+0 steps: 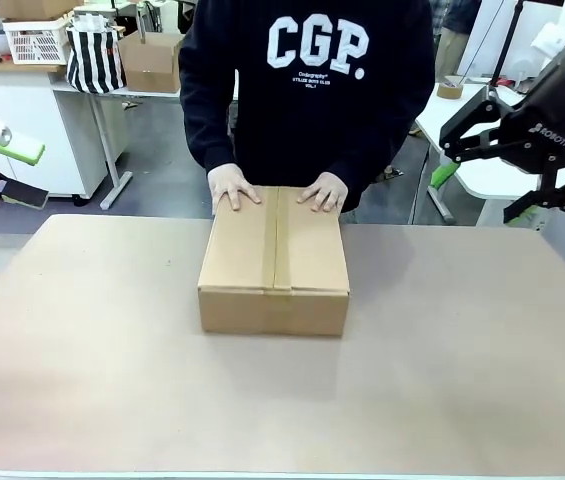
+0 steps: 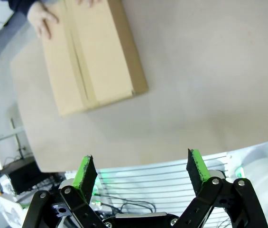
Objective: Pack the gift set into the box.
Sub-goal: Press and hold the closed box until the human finishes sealing it.
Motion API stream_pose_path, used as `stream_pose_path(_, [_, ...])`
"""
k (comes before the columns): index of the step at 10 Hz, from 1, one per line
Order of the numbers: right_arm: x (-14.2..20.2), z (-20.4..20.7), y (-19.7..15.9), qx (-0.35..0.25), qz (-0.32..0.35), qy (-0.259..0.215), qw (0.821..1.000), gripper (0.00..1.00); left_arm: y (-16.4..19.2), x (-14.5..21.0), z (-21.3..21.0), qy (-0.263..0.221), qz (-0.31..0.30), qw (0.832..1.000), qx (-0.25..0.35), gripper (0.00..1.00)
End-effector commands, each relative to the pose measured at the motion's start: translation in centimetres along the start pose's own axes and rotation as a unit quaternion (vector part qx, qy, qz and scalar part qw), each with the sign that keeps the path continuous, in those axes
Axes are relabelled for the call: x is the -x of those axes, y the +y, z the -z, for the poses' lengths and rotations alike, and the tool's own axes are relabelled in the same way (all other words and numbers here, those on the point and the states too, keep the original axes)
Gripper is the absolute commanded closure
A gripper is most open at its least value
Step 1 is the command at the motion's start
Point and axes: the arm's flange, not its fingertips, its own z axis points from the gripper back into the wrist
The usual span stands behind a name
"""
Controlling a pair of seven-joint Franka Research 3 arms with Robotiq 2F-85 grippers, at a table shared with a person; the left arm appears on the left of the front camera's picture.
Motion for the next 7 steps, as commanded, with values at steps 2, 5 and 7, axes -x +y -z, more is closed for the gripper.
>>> stream_pose_path(2, [-0.17,-0.09,-0.07,-0.008,-0.01,0.007,1.0,0.0,-0.02,-0.16,0.21,-0.004,0.012,1.0,0.009,0.0])
stream_pose_path(5, [-0.17,-0.09,-0.07,-0.008,-0.01,0.007,1.0,0.0,-0.02,-0.16,0.21,-0.004,0.012,1.0,0.009,0.0])
stream_pose_path(7, [-0.17,-0.09,-0.07,-0.008,-0.01,0.007,1.0,0.0,-0.02,-0.16,0.21,-0.004,0.012,1.0,0.009,0.0])
